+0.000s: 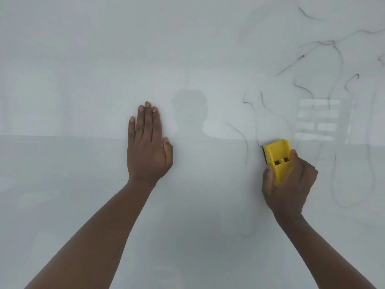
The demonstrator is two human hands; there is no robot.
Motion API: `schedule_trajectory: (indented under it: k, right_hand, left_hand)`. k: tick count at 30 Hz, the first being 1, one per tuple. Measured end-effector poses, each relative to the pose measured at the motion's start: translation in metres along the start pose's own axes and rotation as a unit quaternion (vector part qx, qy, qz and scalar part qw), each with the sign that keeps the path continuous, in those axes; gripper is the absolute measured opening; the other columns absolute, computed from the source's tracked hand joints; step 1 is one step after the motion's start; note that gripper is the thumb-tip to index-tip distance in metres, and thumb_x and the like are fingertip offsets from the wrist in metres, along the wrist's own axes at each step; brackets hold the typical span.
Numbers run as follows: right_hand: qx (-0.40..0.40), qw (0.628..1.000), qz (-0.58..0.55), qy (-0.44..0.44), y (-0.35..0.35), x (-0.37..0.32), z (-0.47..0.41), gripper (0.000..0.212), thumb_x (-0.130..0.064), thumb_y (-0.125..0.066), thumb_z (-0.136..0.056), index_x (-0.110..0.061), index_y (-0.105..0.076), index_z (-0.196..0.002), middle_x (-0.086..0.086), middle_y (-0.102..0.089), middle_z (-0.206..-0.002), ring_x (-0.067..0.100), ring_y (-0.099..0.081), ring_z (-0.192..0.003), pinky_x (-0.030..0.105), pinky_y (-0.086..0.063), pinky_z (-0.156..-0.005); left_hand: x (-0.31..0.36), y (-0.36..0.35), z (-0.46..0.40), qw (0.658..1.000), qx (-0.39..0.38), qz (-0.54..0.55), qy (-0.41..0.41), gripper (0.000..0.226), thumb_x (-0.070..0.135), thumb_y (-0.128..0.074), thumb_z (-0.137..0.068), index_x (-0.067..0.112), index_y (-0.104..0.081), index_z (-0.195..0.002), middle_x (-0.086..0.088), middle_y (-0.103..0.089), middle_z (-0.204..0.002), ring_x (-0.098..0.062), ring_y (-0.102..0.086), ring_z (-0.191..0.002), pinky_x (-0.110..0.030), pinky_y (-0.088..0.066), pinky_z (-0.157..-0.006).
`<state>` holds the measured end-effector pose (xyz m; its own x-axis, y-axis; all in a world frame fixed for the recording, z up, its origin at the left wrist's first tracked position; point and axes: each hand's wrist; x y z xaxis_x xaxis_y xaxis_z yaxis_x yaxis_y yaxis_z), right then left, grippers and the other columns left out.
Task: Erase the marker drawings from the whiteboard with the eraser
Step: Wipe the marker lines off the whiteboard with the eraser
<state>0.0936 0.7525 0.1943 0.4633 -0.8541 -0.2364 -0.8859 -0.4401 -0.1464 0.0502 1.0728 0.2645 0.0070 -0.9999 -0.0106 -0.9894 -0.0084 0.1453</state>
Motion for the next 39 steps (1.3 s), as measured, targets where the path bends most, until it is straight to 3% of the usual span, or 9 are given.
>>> schedule_trajectory:
  k: [3, 8, 11, 14, 19, 23, 34, 36, 39]
  right_hand:
    - [-0.006, 1.0, 0.012, -0.001, -0.006, -0.033, 0.017, 0.059, -0.034, -0.055, -0.093, 0.004, -0.045, -0.137, 0.025, -0.055, -0.112, 0.037, -0.048, -0.101, 0.047, -0.039, -0.091]
    - [-0.092, 0.982, -0.059, 0.154, -0.019, -0.091, 0.077, 0.057, -0.034, -0.066, -0.086, -0.002, -0.05, -0.131, 0.015, -0.063, -0.107, 0.033, -0.058, -0.089, 0.041, -0.044, -0.078]
    - [-0.123, 0.972, -0.065, 0.188, -0.011, -0.075, 0.099, 0.057, -0.035, -0.069, -0.085, -0.005, -0.05, -0.13, 0.012, -0.066, -0.105, 0.031, -0.061, -0.087, 0.039, -0.047, -0.077]
    - [-0.089, 0.986, -0.047, 0.129, -0.001, -0.029, 0.082, 0.058, -0.037, -0.064, -0.088, -0.004, -0.047, -0.132, 0.01, -0.054, -0.113, 0.029, -0.055, -0.093, 0.038, -0.044, -0.081]
    - [-0.002, 0.994, 0.006, -0.111, 0.026, 0.05, 0.032, 0.063, -0.037, -0.057, -0.091, -0.002, -0.039, -0.139, 0.022, -0.049, -0.111, 0.034, -0.045, -0.102, 0.048, -0.047, -0.087]
    - [0.011, 0.98, 0.003, -0.197, 0.026, 0.049, 0.042, 0.062, -0.036, -0.057, -0.09, -0.003, -0.038, -0.139, 0.023, -0.049, -0.112, 0.031, -0.042, -0.105, 0.05, -0.045, -0.089]
    - [-0.117, 0.992, -0.019, 0.036, 0.004, -0.079, 0.188, 0.056, -0.041, -0.057, -0.091, -0.002, -0.046, -0.129, 0.01, -0.049, -0.119, 0.03, -0.052, -0.101, 0.04, -0.043, -0.084]
    - [-0.104, 0.994, -0.006, 0.042, 0.006, -0.063, 0.178, 0.055, -0.041, -0.056, -0.091, 0.0, -0.048, -0.128, 0.012, -0.05, -0.117, 0.031, -0.052, -0.1, 0.041, -0.042, -0.083]
    - [-0.069, 0.996, 0.032, -0.044, 0.014, -0.025, 0.142, 0.058, -0.042, -0.049, -0.092, 0.002, -0.045, -0.129, 0.023, -0.057, -0.106, 0.034, -0.047, -0.098, 0.043, -0.038, -0.085]
  left_hand:
    - [0.008, 0.005, 0.0, 1.0, 0.005, 0.013, 0.013, 0.07, 0.021, -0.037, -0.094, -0.003, -0.019, -0.157, -0.022, -0.018, -0.167, -0.031, -0.013, -0.157, -0.051, -0.012, -0.129]
    - [0.059, 0.009, -0.03, 0.996, 0.044, 0.076, -0.017, 0.073, 0.02, -0.043, -0.09, -0.003, -0.023, -0.156, -0.022, -0.022, -0.166, -0.032, -0.017, -0.157, -0.051, -0.014, -0.129]
    - [0.08, 0.006, -0.047, 0.997, 0.012, 0.071, -0.02, 0.073, 0.022, -0.042, -0.093, -0.003, -0.02, -0.157, -0.022, -0.017, -0.167, -0.032, -0.013, -0.157, -0.05, -0.014, -0.129]
    - [0.077, -0.003, -0.046, 0.999, -0.009, 0.037, -0.016, 0.072, 0.027, -0.037, -0.097, -0.003, -0.014, -0.158, -0.021, -0.012, -0.168, -0.031, -0.007, -0.158, -0.049, -0.01, -0.13]
    - [0.077, -0.01, -0.047, 1.0, -0.002, 0.015, -0.022, 0.073, 0.031, -0.032, -0.098, -0.001, -0.009, -0.159, -0.021, -0.009, -0.169, -0.031, -0.005, -0.158, -0.048, -0.008, -0.13]
    - [0.08, -0.011, -0.046, 1.0, -0.002, 0.006, -0.014, 0.073, 0.03, -0.033, -0.097, -0.001, -0.009, -0.159, -0.021, -0.01, -0.169, -0.032, -0.006, -0.158, -0.05, -0.009, -0.129]
    - [0.08, -0.011, -0.025, 0.999, -0.01, 0.011, -0.042, 0.069, 0.03, -0.03, -0.1, -0.001, -0.01, -0.159, -0.022, -0.011, -0.168, -0.034, -0.007, -0.158, -0.049, -0.008, -0.13]
    - [0.077, -0.013, -0.014, 0.998, -0.021, 0.009, -0.066, 0.07, 0.031, -0.031, -0.1, 0.0, -0.009, -0.159, -0.021, -0.01, -0.169, -0.033, -0.006, -0.158, -0.047, -0.007, -0.13]
    - [0.076, -0.015, -0.009, 0.997, -0.022, 0.007, -0.072, 0.071, 0.03, -0.033, -0.099, 0.001, -0.008, -0.159, -0.02, -0.01, -0.169, -0.031, -0.006, -0.158, -0.046, -0.005, -0.13]
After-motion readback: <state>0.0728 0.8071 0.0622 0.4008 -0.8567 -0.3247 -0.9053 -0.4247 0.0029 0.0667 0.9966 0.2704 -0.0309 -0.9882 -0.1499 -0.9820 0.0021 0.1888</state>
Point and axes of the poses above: each hand's wrist, its own z-axis away from the middle knuckle, its own y-axis out of the back of the hand, x = y × z
